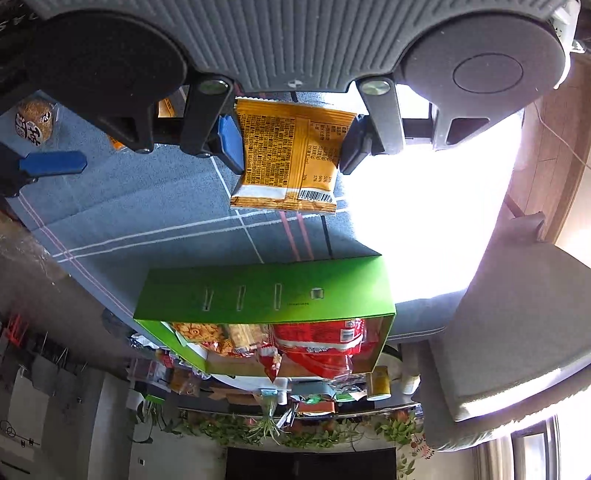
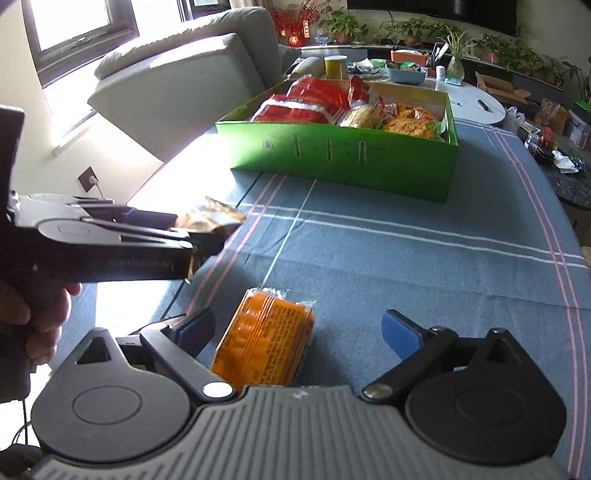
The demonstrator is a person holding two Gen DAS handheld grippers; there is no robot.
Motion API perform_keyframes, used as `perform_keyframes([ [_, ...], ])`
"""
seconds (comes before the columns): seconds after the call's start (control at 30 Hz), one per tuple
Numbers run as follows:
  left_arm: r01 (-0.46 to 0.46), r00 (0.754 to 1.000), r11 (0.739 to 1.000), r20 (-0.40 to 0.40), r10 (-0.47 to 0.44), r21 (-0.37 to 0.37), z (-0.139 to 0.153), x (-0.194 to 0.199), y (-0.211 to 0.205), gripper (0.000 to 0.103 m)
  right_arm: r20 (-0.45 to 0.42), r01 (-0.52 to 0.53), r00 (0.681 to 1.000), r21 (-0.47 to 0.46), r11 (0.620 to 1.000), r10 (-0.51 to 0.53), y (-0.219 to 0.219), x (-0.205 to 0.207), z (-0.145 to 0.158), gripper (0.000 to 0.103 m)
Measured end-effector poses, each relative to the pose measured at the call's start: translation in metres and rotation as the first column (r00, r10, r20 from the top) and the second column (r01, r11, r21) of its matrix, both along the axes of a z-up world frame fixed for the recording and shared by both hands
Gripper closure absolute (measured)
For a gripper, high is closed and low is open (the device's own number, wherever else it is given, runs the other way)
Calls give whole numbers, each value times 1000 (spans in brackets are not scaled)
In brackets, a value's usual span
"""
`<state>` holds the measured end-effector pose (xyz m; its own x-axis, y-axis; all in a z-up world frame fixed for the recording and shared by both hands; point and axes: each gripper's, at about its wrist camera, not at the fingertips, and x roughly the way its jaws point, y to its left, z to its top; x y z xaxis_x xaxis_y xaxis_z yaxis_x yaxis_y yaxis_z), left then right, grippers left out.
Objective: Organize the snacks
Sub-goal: 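Grasp the yellow packet with the left tool while the right tool grasps the orange packet, then carry the yellow packet with the left tool while the right tool carries the orange packet to the box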
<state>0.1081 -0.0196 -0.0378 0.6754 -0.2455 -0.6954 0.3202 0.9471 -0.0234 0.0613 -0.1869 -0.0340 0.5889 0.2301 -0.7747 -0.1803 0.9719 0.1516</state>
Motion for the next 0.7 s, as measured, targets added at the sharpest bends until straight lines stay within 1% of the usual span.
perform_keyframes([
  [0.17,-26,1000,999,10,26,-20,5,-5,8,51,-40,-1,999,-5,1000,0,9,2,-14,18],
  [0.3,-48,999,998,3,48,-29,2,-5,12,51,-45,3,999,1,1000,-3,12,3,-19,18],
  [0.37,-56,998,998,-3,56,-34,1,-5,14,51,-29,1,1000,-14,1000,-2,12,2,-19,18],
  [0.47,-58,998,998,-7,58,-38,0,-6,15,51,-18,-5,1000,-11,1000,5,11,2,-16,18],
  [0.7,-57,998,997,-6,57,-46,0,-4,13,51,20,36,999,71,997,-37,1,4,-8,19],
])
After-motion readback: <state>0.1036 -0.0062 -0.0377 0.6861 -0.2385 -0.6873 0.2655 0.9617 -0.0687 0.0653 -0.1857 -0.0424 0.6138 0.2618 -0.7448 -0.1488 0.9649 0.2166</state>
